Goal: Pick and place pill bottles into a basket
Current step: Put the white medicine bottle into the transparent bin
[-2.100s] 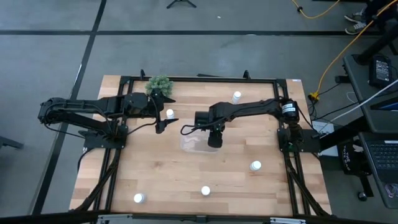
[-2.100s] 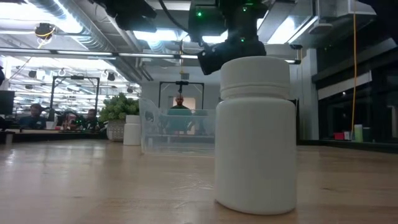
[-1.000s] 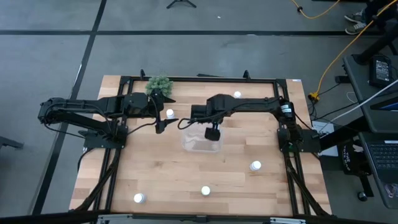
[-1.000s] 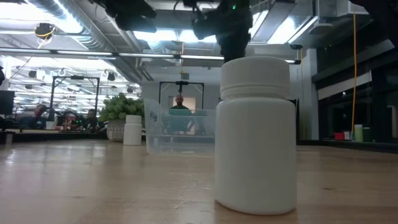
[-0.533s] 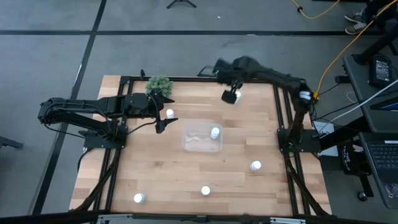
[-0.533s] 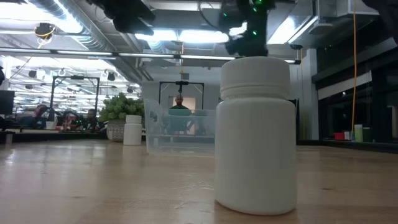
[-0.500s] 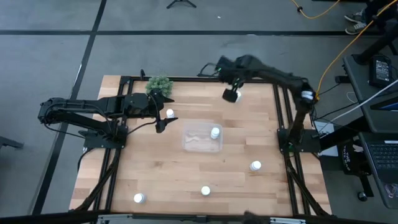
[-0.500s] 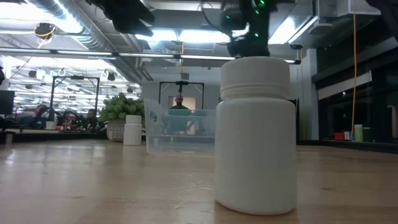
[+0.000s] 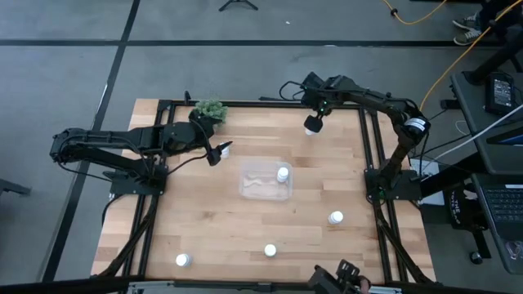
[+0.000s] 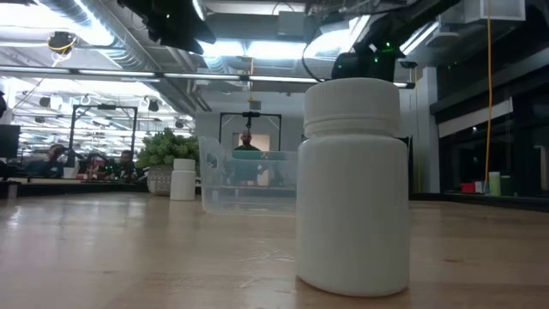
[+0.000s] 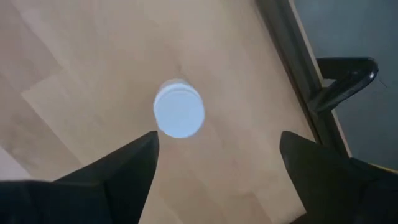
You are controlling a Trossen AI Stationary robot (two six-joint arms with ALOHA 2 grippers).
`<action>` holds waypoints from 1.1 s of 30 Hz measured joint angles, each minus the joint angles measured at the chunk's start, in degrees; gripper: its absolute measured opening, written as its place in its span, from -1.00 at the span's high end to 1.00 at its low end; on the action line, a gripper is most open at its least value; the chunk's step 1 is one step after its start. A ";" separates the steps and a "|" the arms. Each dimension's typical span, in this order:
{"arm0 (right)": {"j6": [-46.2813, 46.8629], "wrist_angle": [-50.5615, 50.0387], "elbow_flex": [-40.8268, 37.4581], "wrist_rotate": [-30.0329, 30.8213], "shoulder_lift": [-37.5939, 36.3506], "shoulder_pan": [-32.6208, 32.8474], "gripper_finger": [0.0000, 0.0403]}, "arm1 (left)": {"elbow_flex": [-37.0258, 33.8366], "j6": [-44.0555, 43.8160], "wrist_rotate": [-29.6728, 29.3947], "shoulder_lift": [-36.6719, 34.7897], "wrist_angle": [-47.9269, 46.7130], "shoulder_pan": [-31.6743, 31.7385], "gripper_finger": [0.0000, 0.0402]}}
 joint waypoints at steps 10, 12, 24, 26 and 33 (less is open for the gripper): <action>0.04 1.62 -1.11 0.19 0.11 -1.19 -0.67 | 0.00 -3.10 -0.73 0.00 1.05 0.00 -0.91; 0.17 0.92 -1.10 0.15 0.41 -1.20 -0.67 | 0.00 -4.06 -0.73 0.00 1.61 0.00 -0.91; 2.16 2.66 -1.10 1.13 0.88 -1.18 -0.67 | -0.02 -5.16 -0.70 0.02 2.38 0.00 -0.91; 3.34 2.64 -1.10 -0.63 0.88 -1.18 -0.67 | -0.02 -5.77 -0.70 0.02 2.38 0.01 -0.91; 3.56 3.19 -1.10 -3.08 0.88 -0.04 -0.67 | -0.02 -8.03 -0.70 0.12 2.38 0.02 -0.91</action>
